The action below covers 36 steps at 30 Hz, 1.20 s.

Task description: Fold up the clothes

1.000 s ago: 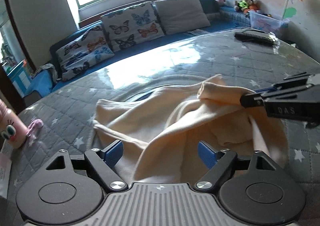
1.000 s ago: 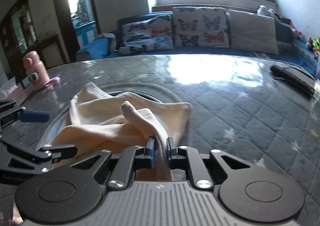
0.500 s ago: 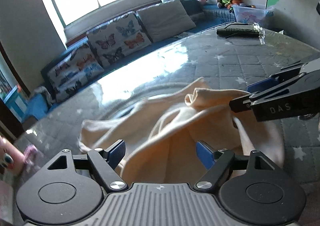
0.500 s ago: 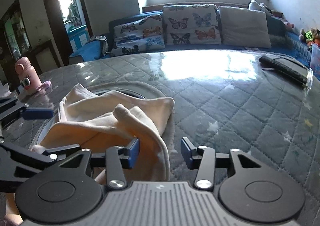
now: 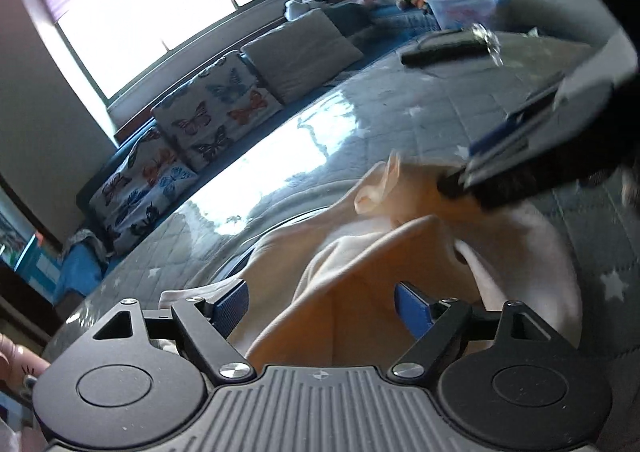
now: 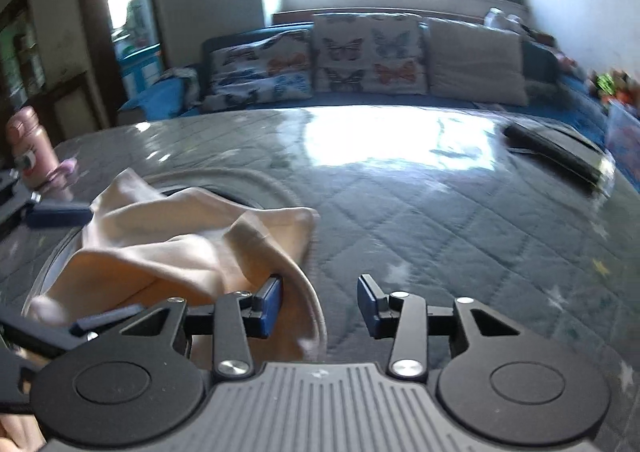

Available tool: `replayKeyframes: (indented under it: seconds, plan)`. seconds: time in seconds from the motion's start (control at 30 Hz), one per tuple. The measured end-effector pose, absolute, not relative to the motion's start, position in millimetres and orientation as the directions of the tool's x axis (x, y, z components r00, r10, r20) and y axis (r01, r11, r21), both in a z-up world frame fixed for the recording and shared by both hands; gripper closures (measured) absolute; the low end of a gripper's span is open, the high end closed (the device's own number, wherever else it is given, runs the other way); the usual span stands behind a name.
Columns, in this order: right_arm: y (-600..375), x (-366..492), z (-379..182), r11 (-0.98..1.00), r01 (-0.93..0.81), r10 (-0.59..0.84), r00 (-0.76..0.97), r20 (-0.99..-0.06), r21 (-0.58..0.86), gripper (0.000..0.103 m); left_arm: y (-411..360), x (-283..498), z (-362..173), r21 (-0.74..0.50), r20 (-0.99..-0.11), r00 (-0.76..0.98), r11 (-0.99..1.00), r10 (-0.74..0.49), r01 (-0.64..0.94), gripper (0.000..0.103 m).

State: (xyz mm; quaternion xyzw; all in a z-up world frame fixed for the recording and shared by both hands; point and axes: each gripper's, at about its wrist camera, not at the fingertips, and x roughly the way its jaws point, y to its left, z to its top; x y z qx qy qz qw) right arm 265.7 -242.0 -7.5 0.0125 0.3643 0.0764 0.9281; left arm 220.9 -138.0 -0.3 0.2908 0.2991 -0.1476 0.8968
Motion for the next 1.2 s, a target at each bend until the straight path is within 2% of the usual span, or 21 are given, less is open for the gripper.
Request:
replayKeyframes:
  seconds: [0.1, 0.2, 0.3, 0.4, 0.47, 0.57, 0.9, 1.07, 1.1, 1.2]
  plan:
    - [-249.2, 262.8, -8.8, 0.992, -0.108, 0.123, 0.726, -0.676, 0.064, 0.061, -140.7, 223.1, -1.9, 0.432, -0.62, 0.777, 0.78, -0.108, 0.453, 0.023]
    - [-253.8, 260.8, -7.8, 0.992, -0.104, 0.122, 0.729, -0.673, 0.068, 0.06, -143.0, 225.6, -3.0, 0.427, -0.618, 0.776, 0.774, -0.127, 0.468, 0.03]
    - [-252.2, 258.4, -2.6, 0.989, -0.122, 0.145, 0.739, -0.658, 0.081, 0.06, -145.5, 227.0, -3.5, 0.42, -0.617, 0.773, 0.768, -0.149, 0.483, 0.045]
    - [-246.5, 258.2, 1.7, 0.983, -0.154, 0.179, 0.742, -0.647, 0.096, 0.06, -146.8, 227.3, -5.2, 0.408, -0.621, 0.765, 0.762, -0.172, 0.503, 0.065]
    - [-242.1, 261.6, 3.1, 0.979, -0.173, 0.204, 0.735, -0.647, 0.112, 0.061, -146.1, 227.0, -6.7, 0.4, -0.625, 0.76, 0.761, -0.182, 0.511, 0.082]
    - [-235.2, 269.5, 3.4, 0.972, -0.193, 0.232, 0.723, -0.651, 0.132, 0.062, -141.1, 226.3, -6.2, 0.386, -0.623, 0.76, 0.772, -0.185, 0.505, 0.093]
    - [-210.2, 306.7, -5.8, 0.969, -0.207, 0.244, 0.69, -0.681, 0.137, 0.066, -116.2, 216.7, 4.3, 0.352, -0.611, 0.769, 0.804, -0.19, 0.479, 0.096]
    - [-194.3, 320.3, -17.5, 0.979, -0.198, 0.174, 0.685, -0.707, 0.049, 0.068, -105.1, 214.0, 9.1, 0.331, -0.607, 0.774, 0.828, -0.181, 0.453, 0.096]
    - [-191.6, 320.6, -19.0, 0.98, -0.198, 0.159, 0.691, -0.705, 0.027, 0.07, -102.6, 213.2, 11.0, 0.327, -0.603, 0.777, 0.833, -0.179, 0.446, 0.096]
    - [-184.0, 317.4, -19.8, 0.978, -0.203, 0.111, 0.711, -0.694, -0.052, 0.087, -94.8, 210.9, 18.1, 0.312, -0.591, 0.788, 0.852, -0.174, 0.421, 0.096]
